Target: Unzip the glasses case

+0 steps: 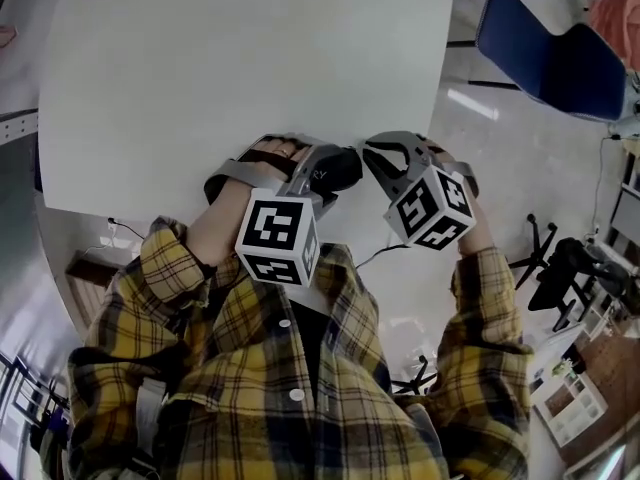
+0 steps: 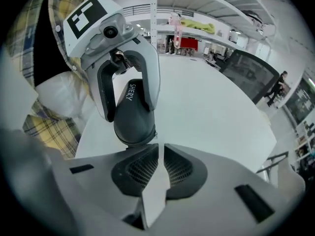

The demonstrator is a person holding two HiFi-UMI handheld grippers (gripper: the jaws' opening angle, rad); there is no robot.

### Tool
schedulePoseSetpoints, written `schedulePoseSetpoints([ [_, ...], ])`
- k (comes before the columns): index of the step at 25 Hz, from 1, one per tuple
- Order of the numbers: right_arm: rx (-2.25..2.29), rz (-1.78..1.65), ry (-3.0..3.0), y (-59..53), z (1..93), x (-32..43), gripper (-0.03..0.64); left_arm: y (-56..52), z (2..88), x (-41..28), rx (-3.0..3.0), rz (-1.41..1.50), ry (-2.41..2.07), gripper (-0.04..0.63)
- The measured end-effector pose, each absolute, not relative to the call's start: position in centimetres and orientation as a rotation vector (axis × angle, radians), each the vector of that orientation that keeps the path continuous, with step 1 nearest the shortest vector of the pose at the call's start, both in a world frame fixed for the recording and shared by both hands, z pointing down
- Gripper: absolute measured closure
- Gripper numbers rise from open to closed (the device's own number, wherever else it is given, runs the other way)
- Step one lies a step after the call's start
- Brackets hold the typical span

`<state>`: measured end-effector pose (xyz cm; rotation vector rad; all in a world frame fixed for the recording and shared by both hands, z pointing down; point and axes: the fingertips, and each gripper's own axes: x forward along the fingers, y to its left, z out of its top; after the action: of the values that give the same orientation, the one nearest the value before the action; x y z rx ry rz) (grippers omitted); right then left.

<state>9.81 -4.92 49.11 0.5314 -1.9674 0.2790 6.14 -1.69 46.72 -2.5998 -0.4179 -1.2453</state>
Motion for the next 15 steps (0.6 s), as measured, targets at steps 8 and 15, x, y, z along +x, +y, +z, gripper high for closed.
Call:
schedulePoseSetpoints([
  [8, 0.922, 0.442, -2.081, -4.7, 43.8, 10.5, 0.606, -2.3, 44.3, 5.8, -2.71, -1.235, -0.392, 0.298],
  [15, 1.305, 0.414, -2.223, -7.3, 33.8, 10.0, 0.606, -4.5, 35.6, 5.4, -3.096, -0.989, -0.099, 0.334],
])
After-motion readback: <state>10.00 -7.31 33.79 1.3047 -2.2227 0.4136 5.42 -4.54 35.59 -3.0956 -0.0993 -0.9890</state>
